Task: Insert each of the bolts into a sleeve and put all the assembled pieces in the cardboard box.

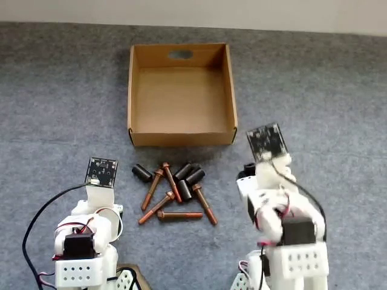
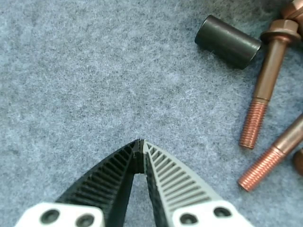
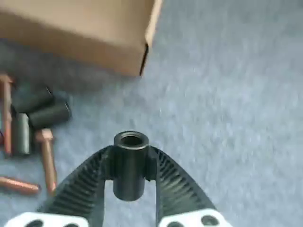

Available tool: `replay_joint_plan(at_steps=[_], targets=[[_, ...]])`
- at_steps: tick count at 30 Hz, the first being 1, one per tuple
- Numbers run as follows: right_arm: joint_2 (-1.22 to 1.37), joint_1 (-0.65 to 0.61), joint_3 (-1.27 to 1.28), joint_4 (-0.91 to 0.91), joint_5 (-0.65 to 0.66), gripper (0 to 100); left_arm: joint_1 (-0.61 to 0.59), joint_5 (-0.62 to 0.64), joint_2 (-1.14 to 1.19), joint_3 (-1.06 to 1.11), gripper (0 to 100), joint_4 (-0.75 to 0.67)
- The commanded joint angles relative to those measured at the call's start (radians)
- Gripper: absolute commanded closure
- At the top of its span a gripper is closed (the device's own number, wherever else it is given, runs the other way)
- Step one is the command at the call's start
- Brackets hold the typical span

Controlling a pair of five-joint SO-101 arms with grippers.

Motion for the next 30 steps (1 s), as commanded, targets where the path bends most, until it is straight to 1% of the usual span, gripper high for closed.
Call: replay_joint_plan(at_steps=[1, 7, 13, 14, 16, 18, 19, 21, 23, 25, 26, 28, 30], targets=[[-0.061, -0.036, 0.065, -0.071, -0.075, 99.2, -0.002, -0.005, -0.010, 0.016, 99, 0.006], [-0.067, -0.038, 0.246, -0.206, -0.189, 99.2, -0.001, -0.005, -0.010, 0.016, 99, 0.006], [-0.067, -0.038, 0.325, -0.272, -0.199, 99.2, 0.013, -0.008, -0.010, 0.015, 99, -0.002], [-0.067, -0.038, 0.335, -0.272, -0.199, 99.2, 0.015, -0.008, -0.010, 0.012, 99, -0.025], [-0.067, -0.038, 0.352, -0.272, -0.199, 99.2, -0.010, -0.009, -0.010, 0.008, 99, -0.127], [-0.067, -0.038, 0.363, -0.272, -0.199, 99.2, -0.081, -0.015, -0.010, -0.018, 99, -0.261], [-0.067, -0.038, 0.369, -0.278, -0.199, 99.2, -0.133, -0.060, -0.010, -0.038, 99, -0.321], [-0.068, -0.038, 0.383, -0.286, -0.199, 99.2, -0.193, -0.229, -0.010, -0.056, 97, -0.436], [-0.068, -0.036, 0.389, -0.291, -0.199, 99.2, -0.186, -0.354, -0.010, -0.036, 95, -0.520], [-0.068, -0.036, 0.392, -0.291, -0.199, 99.2, -0.179, -0.396, -0.010, -0.004, 94, -0.569], [-0.068, -0.036, 0.394, -0.291, -0.199, 99.2, -0.173, -0.379, -0.010, 0.004, 93, -0.582], [-0.068, -0.036, 0.394, -0.291, -0.199, 99.2, -0.139, -0.305, -0.010, -0.027, 90, -0.571], [-0.068, -0.036, 0.394, -0.291, -0.199, 99.2, -0.114, -0.203, -0.008, -0.108, 86, -0.505]])
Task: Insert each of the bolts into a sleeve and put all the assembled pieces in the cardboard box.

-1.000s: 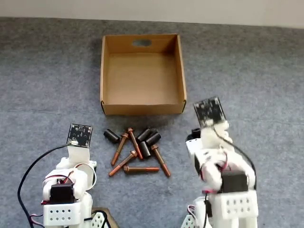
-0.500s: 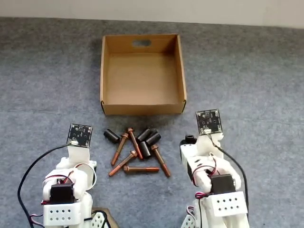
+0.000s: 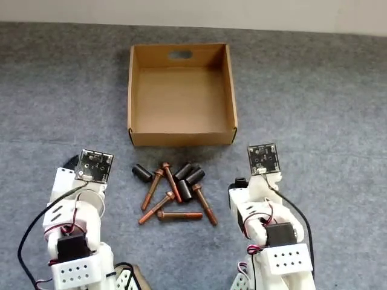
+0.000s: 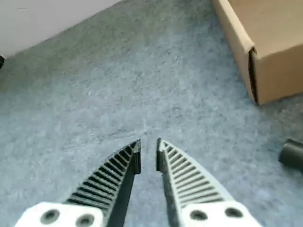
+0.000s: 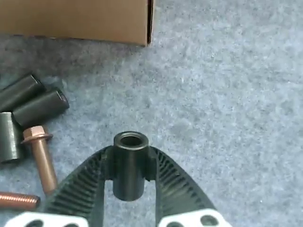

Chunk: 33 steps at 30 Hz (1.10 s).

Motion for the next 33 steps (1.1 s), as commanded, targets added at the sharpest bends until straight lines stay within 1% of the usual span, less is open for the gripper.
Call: replay_joint_plan(at_steps=[1, 2, 4, 6, 8, 13, 16, 18, 21, 25, 26, 29, 33], targets=[[-0.012, -0.010, -0.008, -0.019, -0.011, 99.2, 0.056, 0.140, -0.008, -0.151, 85, 0.077], [-0.012, -0.010, -0.008, -0.019, -0.011, 99.2, 0.081, 0.164, -0.007, -0.205, 85, 0.118], [-0.012, -0.010, -0.008, -0.019, -0.011, 99.2, 0.139, 0.166, 0.015, -0.315, 85, 0.198], [-0.012, -0.010, -0.008, -0.019, -0.011, 99.2, 0.191, 0.166, 0.090, -0.410, 85, 0.256], [-0.012, -0.010, -0.008, -0.019, -0.011, 99.2, 0.225, 0.166, 0.229, -0.486, 84, 0.305], [-0.012, -0.010, -0.008, -0.019, -0.011, 99.2, 0.357, 0.130, 0.697, -0.591, 84, 0.382], [-0.012, -0.010, -0.008, -0.019, -0.011, 99.2, 0.401, 0.130, 0.928, -0.628, 84, 0.368], [-0.012, -0.010, -0.008, -0.019, -0.011, 99.2, 0.409, 0.130, 1.035, -0.638, 84, 0.311], [-0.012, -0.010, -0.008, -0.019, -0.011, 99.2, 0.412, 0.130, 1.150, -0.639, 84, 0.219], [-0.012, -0.010, -0.008, -0.019, -0.009, 99.2, 0.447, 0.132, 1.237, -0.641, 84, 0.176], [-0.012, -0.010, -0.008, -0.019, -0.008, 99.2, 0.458, 0.146, 1.245, -0.641, 84, 0.169], [-0.012, -0.010, -0.008, -0.019, -0.006, 99.2, 0.476, 0.264, 1.250, -0.645, 83, 0.137], [-0.012, -0.010, -0.008, -0.019, -0.005, 99.2, 0.506, 0.399, 1.256, -0.680, 76, 0.155]])
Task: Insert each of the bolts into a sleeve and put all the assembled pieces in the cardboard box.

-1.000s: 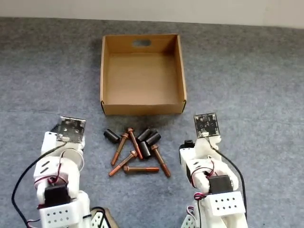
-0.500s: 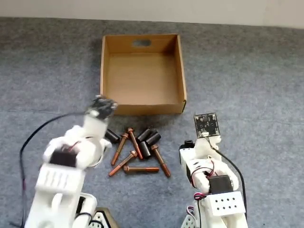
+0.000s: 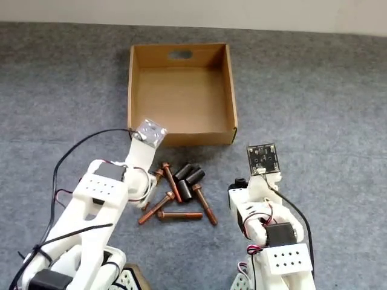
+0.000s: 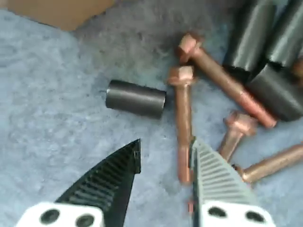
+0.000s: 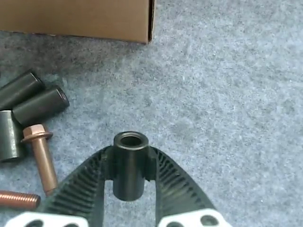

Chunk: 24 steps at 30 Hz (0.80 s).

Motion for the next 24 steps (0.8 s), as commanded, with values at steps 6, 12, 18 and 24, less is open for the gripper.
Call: replay_joint_plan(at_steps=[6, 12, 18, 24], targets=[[-0.012, -0.008, -0.007, -0.019, -0.005, 99.2, 0.031, 0.057, 0.010, -0.054, 78, -0.048], [-0.012, -0.008, -0.007, -0.019, -0.005, 99.2, 0.030, 0.057, 0.012, -0.050, 79, -0.046], [-0.012, -0.008, -0.007, -0.019, -0.005, 99.2, 0.033, 0.057, 0.013, -0.022, 78, -0.048], [-0.012, -0.007, -0.007, -0.019, -0.005, 99.2, 0.031, 0.057, 0.065, -0.030, 78, -0.052]])
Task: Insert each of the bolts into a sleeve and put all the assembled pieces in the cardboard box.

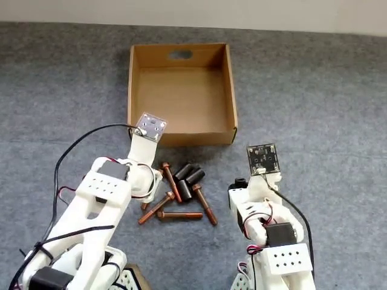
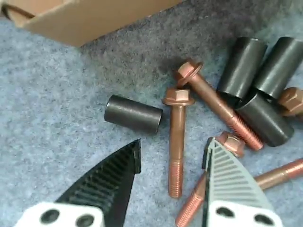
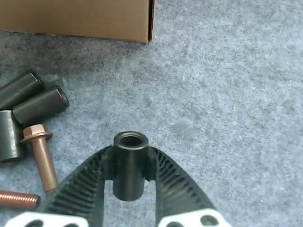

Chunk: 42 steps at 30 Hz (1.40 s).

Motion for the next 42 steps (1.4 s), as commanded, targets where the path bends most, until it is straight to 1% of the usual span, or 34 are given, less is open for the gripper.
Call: replay_joint_plan(at_steps=[1, 7, 13, 15, 18, 19, 22, 25, 31, 34, 38, 42], targets=[[-0.012, -0.007, -0.007, -0.019, -0.005, 99.2, 0.008, 0.003, 0.074, -0.024, 78, -0.018], [-0.012, -0.007, -0.007, -0.019, -0.003, 99.2, 0.010, 0.003, 0.292, -0.148, 79, -0.029], [-0.012, -0.007, -0.007, -0.019, -0.003, 99.2, 0.007, 0.003, 0.366, -0.234, 79, -0.025], [-0.012, -0.007, -0.007, -0.019, -0.003, 99.2, 0.012, 0.003, 0.366, -0.234, 84, -0.025], [-0.012, -0.007, -0.007, -0.019, -0.003, 99.2, 0.012, 0.003, 0.375, -0.229, 98, -0.023], [-0.012, -0.007, -0.007, -0.019, -0.003, 99.2, 0.012, 0.003, 0.375, -0.222, 100, -0.023], [-0.012, -0.007, -0.007, -0.019, -0.003, 99.2, 0.012, 0.002, 0.367, -0.191, 96, -0.026], [-0.012, -0.007, -0.007, -0.019, -0.003, 99.2, 0.010, 0.002, 0.364, -0.185, 99, -0.021], [-0.012, -0.005, -0.007, -0.019, -0.003, 99.2, 0.013, 0.002, 0.363, -0.251, 99, 0.103], [-0.012, -0.004, -0.007, -0.019, -0.003, 99.2, 0.012, -0.002, 0.315, -0.291, 99, 0.173], [-0.012, -0.004, -0.007, -0.019, -0.003, 99.2, 0.019, -0.087, 0.142, -0.292, 99, 0.245], [-0.012, -0.004, -0.007, -0.019, -0.003, 99.2, 0.005, -0.158, -0.042, -0.292, 99, 0.350]])
